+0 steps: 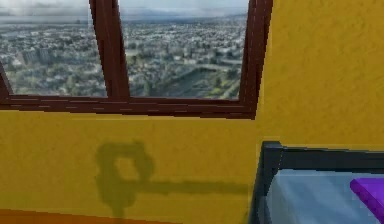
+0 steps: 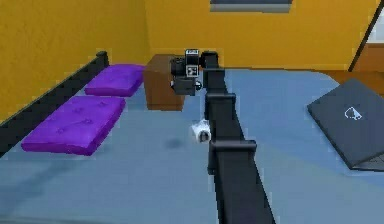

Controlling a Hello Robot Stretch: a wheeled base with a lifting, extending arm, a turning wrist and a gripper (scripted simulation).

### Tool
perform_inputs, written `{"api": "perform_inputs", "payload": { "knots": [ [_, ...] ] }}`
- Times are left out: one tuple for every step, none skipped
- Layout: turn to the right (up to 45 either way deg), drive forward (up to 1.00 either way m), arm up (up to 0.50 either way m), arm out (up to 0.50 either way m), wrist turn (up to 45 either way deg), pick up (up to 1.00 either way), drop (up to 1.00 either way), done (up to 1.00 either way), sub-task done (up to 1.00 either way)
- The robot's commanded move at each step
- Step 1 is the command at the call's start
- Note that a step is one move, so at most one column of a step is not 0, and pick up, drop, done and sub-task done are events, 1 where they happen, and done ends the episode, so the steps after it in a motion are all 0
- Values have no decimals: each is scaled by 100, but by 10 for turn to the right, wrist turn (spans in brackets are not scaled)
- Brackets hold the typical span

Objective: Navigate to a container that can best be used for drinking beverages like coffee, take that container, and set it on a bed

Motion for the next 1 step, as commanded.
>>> {"api": "perform_inputs", "payload": {
  "knots": [
    [0, 0, 0, 0, 0, 0, 0, 100, 0]
  ]
}}
